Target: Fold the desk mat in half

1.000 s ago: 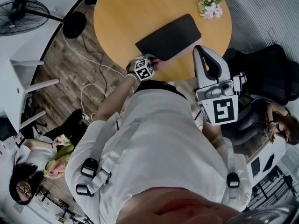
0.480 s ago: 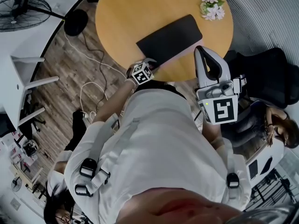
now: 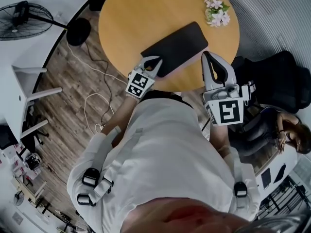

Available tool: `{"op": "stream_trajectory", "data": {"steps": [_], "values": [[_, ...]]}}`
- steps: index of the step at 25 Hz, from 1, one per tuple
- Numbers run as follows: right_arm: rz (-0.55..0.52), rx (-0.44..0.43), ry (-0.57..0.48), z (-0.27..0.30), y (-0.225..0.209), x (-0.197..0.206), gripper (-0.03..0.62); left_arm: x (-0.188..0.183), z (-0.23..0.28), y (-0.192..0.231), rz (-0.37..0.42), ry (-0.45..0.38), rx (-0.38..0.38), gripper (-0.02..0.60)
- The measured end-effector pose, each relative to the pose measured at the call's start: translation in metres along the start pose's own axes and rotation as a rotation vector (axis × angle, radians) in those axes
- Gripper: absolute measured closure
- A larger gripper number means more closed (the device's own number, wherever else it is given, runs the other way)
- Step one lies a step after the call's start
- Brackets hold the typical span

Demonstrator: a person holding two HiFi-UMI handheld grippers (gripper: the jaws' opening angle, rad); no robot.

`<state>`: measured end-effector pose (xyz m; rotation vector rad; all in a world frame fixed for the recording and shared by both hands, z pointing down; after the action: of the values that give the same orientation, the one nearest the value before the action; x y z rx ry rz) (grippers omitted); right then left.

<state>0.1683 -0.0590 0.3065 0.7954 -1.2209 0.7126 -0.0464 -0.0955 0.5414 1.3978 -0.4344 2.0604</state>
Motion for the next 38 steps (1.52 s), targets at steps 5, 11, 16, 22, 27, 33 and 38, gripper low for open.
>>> {"op": "stream_trajectory", "data": {"steps": [5,11,16,22,27,33,38], "values": [[-0.002,0.018,0.001,0.006,-0.004,-0.003,0.589,-0.077,-0.031,0.008,0.014,-0.182,-0.088,0.577],[-0.010,0.027,-0.006,0.014,-0.006,-0.012,0.589,-0.160,-0.067,0.012,0.042,-0.350,-0.150,0.577],[-0.009,0.031,-0.015,0.021,-0.005,-0.021,0.589,-0.202,-0.090,0.016,0.031,-0.423,-0.157,0.577],[-0.021,0.036,-0.014,0.032,-0.004,-0.028,0.589,-0.222,-0.098,0.021,0.053,-0.446,-0.141,0.577],[-0.036,0.044,-0.008,0.039,-0.003,-0.033,0.589,-0.227,-0.102,0.029,0.068,-0.456,-0.142,0.577],[-0.041,0.053,0.000,0.046,-0.003,-0.034,0.589,-0.228,-0.101,0.039,0.066,-0.451,-0.136,0.577],[-0.021,0.064,0.004,0.053,-0.001,-0.035,0.589,-0.228,-0.098,0.043,0.066,-0.448,-0.121,0.577]]}}
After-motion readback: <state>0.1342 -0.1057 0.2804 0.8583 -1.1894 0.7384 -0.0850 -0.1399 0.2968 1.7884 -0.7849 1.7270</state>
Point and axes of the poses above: the fingertips, and each gripper's own axes: z forward along the fingers, y to its left, x out of its underside, the point moved 9 cm from there along -z, backward along the fingers
